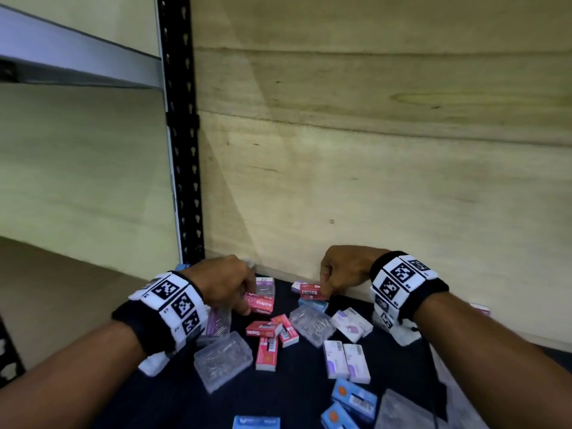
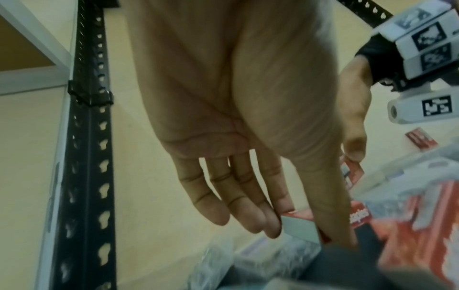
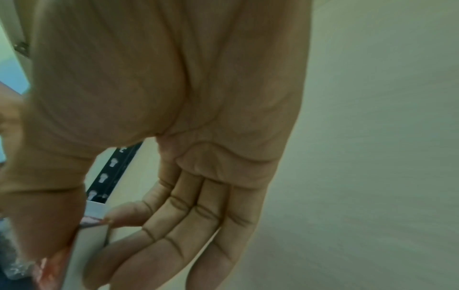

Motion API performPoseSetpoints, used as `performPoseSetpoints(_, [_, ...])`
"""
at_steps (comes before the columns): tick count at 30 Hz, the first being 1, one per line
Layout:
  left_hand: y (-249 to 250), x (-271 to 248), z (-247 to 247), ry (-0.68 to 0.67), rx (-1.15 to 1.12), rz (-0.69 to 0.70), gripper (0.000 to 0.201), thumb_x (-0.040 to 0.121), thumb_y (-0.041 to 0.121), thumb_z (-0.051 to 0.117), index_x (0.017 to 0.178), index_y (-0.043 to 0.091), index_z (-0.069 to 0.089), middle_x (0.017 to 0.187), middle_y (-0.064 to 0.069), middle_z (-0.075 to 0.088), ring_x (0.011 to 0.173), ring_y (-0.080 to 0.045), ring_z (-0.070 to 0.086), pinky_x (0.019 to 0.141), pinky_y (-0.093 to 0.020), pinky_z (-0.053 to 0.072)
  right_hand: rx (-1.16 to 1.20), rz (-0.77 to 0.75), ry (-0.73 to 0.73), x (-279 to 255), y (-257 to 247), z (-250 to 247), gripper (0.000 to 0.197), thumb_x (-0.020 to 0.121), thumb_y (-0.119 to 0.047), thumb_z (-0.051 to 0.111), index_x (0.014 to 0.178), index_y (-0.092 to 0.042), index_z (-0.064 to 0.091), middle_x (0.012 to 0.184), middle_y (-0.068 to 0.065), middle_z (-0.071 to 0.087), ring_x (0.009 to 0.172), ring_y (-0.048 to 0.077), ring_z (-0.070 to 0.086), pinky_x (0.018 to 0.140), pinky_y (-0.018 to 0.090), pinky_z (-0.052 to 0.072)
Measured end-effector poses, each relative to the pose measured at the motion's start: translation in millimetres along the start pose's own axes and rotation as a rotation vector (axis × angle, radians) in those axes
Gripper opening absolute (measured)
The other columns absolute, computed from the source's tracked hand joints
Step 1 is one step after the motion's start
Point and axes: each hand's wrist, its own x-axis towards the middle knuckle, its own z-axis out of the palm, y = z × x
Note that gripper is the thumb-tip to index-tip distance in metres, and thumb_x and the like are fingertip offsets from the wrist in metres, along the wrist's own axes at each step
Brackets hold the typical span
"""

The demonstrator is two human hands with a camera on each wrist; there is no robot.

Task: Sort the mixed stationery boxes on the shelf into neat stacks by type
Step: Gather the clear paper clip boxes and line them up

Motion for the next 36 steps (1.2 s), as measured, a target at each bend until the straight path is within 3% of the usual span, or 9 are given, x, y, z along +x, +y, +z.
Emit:
performPoseSetpoints(6, [35.6, -16.4, -3.7, -0.095, -0.149, 0.142, 0.039, 0.071, 0.042, 0.083, 0.105, 0.025, 0.071, 0.091, 0.013, 0.069, 0.072, 0.0, 0.058, 0.057, -0.009, 0.04, 0.029, 0.098, 0.034, -28.4, 26.9, 3.7, 0.03, 0.071, -0.033, 0.08, 0.088, -0.008, 0.077, 0.083, 0.006, 0.075, 0.074, 0.016, 0.063, 0.083, 0.037, 0.056])
performPoseSetpoints(9, [57.7, -21.7, 8.6, -0.155, -0.137, 0.196, 0.042, 0.071, 0.042, 0.082, 0.108, 0.026, 0.07, 0.09, 0.014, 0.066, 0.071, 0.0, 0.056, 0.058, -0.008, 0.038, 0.071, 0.15, -0.012, -46.7, 35.1, 7.7, 0.032, 0.074, -0.029, 0.077, 0.087, 0.0, 0.075, 0.078, 0.01, 0.072, 0.066, 0.014, 0.058, 0.068, 0.028, 0.051])
performPoseSetpoints(12, [74.3, -27.0, 18.1, -0.196, -0.112, 0.23, 0.041, 0.073, 0.041, 0.082, 0.108, 0.024, 0.07, 0.087, 0.013, 0.064, 0.071, -0.002, 0.056, 0.062, -0.014, 0.041, 0.117, 0.198, -0.048, -67.2, 43.1, 12.0, 0.029, 0.076, -0.026, 0.073, 0.087, 0.001, 0.074, 0.078, 0.011, 0.071, 0.065, 0.014, 0.06, 0.067, 0.027, 0.05])
performPoseSetpoints(16, [86.3, -31.7, 21.7, -0.227, -0.086, 0.233, 0.04, 0.074, 0.037, 0.082, 0.109, 0.021, 0.07, 0.085, 0.013, 0.063, 0.047, 0.012, 0.05, 0.054, -0.012, 0.038, 0.148, 0.244, -0.068, -90.9, 50.3, 18.7, 0.014, 0.078, -0.019, 0.075, 0.083, -0.006, 0.074, 0.071, 0.004, 0.07, 0.058, 0.01, 0.062, 0.059, 0.02, 0.052])
performPoseSetpoints(21, [93.6, -37.3, 24.6, -0.234, -0.048, 0.213, 0.04, 0.073, 0.038, 0.082, 0.108, 0.023, 0.069, 0.085, 0.014, 0.062, 0.064, 0.002, 0.053, 0.062, -0.016, 0.042, 0.173, 0.261, -0.074, -115.9, 53.6, 29.5, 0.024, 0.077, -0.023, 0.074, 0.091, -0.003, 0.078, 0.08, 0.004, 0.077, 0.074, 0.013, 0.072, 0.074, 0.027, 0.059])
performPoseSetpoints(27, [91.1, -42.0, 28.1, -0.246, -0.072, 0.183, 0.049, 0.072, 0.041, 0.082, 0.115, 0.025, 0.066, 0.094, 0.012, 0.067, 0.086, -0.009, 0.062, 0.08, -0.023, 0.049, 0.188, 0.258, -0.097, -129.5, 48.5, 40.9, 0.024, 0.081, -0.022, 0.074, 0.096, -0.005, 0.078, 0.073, -0.003, 0.075, 0.076, 0.011, 0.073, 0.072, 0.025, 0.057])
performPoseSetpoints(30, [84.0, -48.4, 22.2, -0.232, -0.12, 0.172, 0.05, 0.074, 0.042, 0.08, 0.118, 0.025, 0.063, 0.097, 0.009, 0.071, 0.087, -0.007, 0.063, 0.077, -0.02, 0.047, 0.15, 0.279, -0.121, -129.2, 43.9, 44.0, 0.028, 0.084, -0.023, 0.073, 0.103, -0.003, 0.076, 0.083, 0.001, 0.077, 0.076, 0.011, 0.072, 0.078, 0.026, 0.057])
performPoseSetpoints(33, [70.0, -54.9, 14.4, -0.203, -0.144, 0.163, 0.045, 0.077, 0.041, 0.078, 0.116, 0.024, 0.065, 0.091, 0.01, 0.072, 0.079, -0.002, 0.062, 0.07, -0.016, 0.042, 0.057, 0.297, -0.174, -127.0, 40.0, 41.4, 0.027, 0.084, -0.025, 0.073, 0.104, -0.007, 0.077, 0.098, 0.006, 0.077, 0.091, 0.016, 0.073, 0.091, 0.033, 0.057])
performPoseSetpoints(36, [49.3, -60.6, 7.1, -0.143, -0.14, 0.119, 0.035, 0.078, 0.043, 0.077, 0.109, 0.029, 0.067, 0.083, 0.017, 0.069, 0.074, 0.001, 0.061, 0.069, -0.016, 0.044, -0.038, 0.297, -0.179, -123.9, 33.9, 29.6, 0.033, 0.08, -0.035, 0.077, 0.1, -0.01, 0.078, 0.096, 0.006, 0.077, 0.083, 0.016, 0.072, 0.087, 0.036, 0.057])
